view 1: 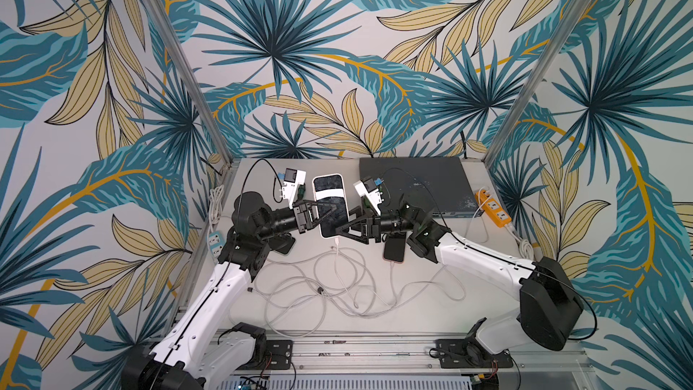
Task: Plug the charging cable into the phone
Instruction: Insert the charging cable into the phone, then place the phone at the center of the board.
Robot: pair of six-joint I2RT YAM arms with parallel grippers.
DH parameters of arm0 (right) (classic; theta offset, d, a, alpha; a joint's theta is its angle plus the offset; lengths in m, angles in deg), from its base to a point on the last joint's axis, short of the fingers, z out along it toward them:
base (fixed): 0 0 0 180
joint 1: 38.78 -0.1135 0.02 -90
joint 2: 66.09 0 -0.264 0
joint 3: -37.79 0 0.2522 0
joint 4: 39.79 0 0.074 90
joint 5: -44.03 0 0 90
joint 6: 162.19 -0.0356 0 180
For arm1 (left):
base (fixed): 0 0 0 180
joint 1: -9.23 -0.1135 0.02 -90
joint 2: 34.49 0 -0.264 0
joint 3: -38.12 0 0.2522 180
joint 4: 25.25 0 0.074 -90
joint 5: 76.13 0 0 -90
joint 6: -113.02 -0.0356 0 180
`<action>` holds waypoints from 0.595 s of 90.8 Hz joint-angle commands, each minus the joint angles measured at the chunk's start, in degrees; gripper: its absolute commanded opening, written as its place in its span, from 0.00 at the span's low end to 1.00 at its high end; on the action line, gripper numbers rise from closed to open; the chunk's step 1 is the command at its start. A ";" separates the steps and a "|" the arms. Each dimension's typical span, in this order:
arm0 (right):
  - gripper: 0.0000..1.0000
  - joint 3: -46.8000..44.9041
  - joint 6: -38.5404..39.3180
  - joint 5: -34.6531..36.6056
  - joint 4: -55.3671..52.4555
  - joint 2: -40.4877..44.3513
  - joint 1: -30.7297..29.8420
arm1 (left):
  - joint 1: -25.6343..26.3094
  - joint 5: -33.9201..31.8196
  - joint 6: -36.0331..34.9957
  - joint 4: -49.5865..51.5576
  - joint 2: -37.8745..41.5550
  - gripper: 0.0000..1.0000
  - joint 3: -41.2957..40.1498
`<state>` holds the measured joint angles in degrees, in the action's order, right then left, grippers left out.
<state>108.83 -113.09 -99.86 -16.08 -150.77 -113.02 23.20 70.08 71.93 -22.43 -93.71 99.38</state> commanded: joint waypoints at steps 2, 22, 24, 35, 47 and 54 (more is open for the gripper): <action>0.75 -4.35 1.21 2.58 0.54 4.24 0.94 | -0.53 -3.83 -4.02 5.44 -3.07 0.00 5.32; 0.76 -17.18 1.86 9.10 -2.81 13.96 3.18 | -1.30 -10.01 -6.02 8.26 -17.11 0.00 7.72; 0.76 -17.96 2.21 9.91 -3.85 14.82 3.25 | -1.36 -10.55 -5.73 7.74 -18.97 0.00 7.76; 0.77 -21.22 2.60 13.29 -5.77 17.35 3.64 | -1.41 -13.02 -5.01 6.35 -30.17 0.00 9.92; 0.77 -23.12 1.26 14.87 -5.07 16.90 3.75 | -1.41 -15.86 -4.15 5.93 -39.89 0.00 13.25; 0.77 -24.40 0.12 15.52 -3.07 16.53 3.75 | -1.20 -15.06 -2.38 3.59 -44.64 0.00 14.64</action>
<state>86.95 -111.96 -86.83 -20.58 -133.75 -109.46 21.98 55.56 68.34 -14.50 -135.33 110.03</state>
